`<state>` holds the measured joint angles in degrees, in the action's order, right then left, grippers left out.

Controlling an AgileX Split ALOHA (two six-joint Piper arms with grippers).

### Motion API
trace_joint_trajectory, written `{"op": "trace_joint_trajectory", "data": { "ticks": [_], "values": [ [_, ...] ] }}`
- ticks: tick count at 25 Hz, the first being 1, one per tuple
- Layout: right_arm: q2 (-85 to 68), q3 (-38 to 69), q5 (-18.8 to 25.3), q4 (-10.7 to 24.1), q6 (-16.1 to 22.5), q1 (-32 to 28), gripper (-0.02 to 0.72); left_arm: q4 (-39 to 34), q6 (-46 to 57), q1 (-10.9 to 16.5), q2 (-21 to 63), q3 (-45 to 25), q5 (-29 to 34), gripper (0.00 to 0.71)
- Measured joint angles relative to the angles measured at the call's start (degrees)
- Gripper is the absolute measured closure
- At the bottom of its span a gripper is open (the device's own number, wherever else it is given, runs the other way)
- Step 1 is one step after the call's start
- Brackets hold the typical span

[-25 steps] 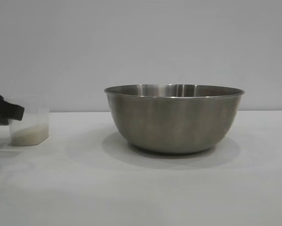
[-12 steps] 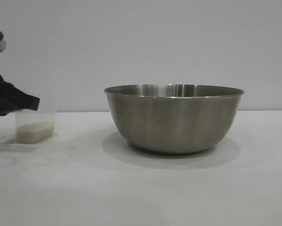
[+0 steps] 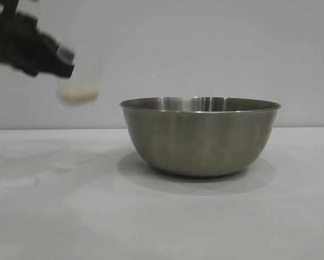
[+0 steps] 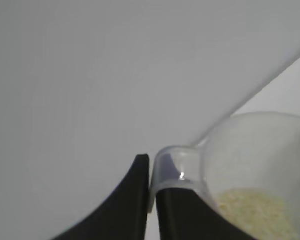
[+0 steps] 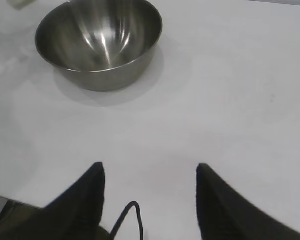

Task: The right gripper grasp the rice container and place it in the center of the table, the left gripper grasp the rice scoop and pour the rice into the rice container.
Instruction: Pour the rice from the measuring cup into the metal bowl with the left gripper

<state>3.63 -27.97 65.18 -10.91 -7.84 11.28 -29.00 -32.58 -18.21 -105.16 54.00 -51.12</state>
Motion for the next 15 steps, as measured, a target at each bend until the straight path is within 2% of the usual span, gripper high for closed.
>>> {"op": "trace_joint_trajectory", "data": {
  "ticks": [3,8,12,15],
  "values": [
    [0.0,0.0,0.0,0.0,0.0,0.0,0.311,-4.9,-8.7,-4.1,0.0,2.9,8.0,0.71],
    [0.0,0.0,0.0,0.0,0.0,0.0,0.311,-5.1,-29.4,-10.2,-0.2,4.5,14.9,0.71],
    [0.0,0.0,0.0,0.0,0.0,0.0,0.311,-3.1,-47.6,-12.8,-2.5,5.0,15.8,0.71],
    [0.0,0.0,0.0,0.0,0.0,0.0,0.311,-2.6,-60.6,-13.3,-4.5,5.0,16.5,0.71]
  ]
}}
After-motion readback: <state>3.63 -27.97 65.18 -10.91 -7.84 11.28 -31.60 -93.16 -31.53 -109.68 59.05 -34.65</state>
